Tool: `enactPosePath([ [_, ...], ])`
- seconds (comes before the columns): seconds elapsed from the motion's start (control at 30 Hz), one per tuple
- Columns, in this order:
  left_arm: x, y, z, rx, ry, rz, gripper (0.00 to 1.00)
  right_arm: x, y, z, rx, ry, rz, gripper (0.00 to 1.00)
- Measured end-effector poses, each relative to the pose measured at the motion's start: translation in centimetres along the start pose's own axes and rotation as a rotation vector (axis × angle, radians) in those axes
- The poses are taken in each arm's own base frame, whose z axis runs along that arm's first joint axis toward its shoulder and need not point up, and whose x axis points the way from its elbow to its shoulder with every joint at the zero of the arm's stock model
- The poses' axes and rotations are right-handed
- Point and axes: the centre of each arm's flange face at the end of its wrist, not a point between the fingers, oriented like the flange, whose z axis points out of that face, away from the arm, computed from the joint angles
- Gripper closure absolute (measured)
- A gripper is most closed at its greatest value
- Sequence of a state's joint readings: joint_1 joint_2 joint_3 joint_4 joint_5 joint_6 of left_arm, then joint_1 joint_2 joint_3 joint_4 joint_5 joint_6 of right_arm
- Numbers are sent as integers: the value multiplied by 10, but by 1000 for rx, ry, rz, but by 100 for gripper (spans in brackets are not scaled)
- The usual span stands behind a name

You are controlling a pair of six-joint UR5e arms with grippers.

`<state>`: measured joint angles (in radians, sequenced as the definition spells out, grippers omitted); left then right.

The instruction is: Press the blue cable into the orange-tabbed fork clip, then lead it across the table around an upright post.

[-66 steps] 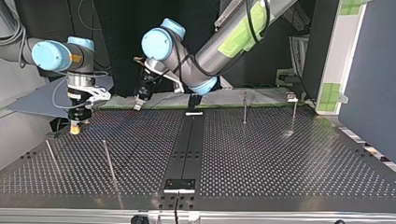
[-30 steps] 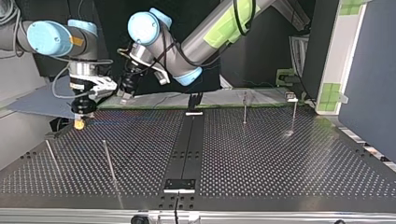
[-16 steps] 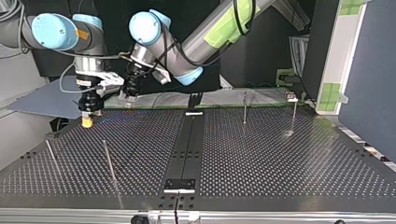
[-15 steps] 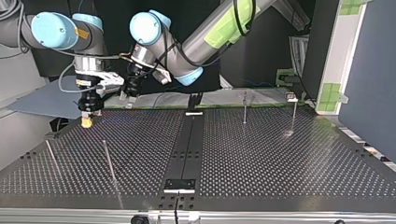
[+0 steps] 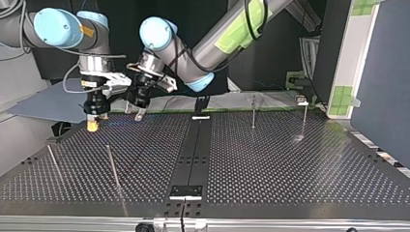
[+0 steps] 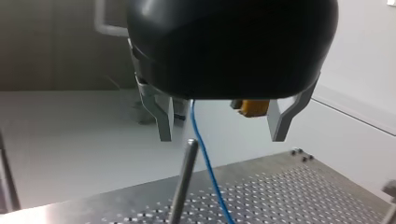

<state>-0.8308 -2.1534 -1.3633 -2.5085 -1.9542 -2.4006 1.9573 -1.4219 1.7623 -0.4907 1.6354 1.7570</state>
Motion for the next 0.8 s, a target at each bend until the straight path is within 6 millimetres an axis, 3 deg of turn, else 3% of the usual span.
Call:
enactPosePath([
  [0.8, -26, 22, 22, 16, -101, -54, 0, 13, -19, -9, 35, 23, 4, 100],
])
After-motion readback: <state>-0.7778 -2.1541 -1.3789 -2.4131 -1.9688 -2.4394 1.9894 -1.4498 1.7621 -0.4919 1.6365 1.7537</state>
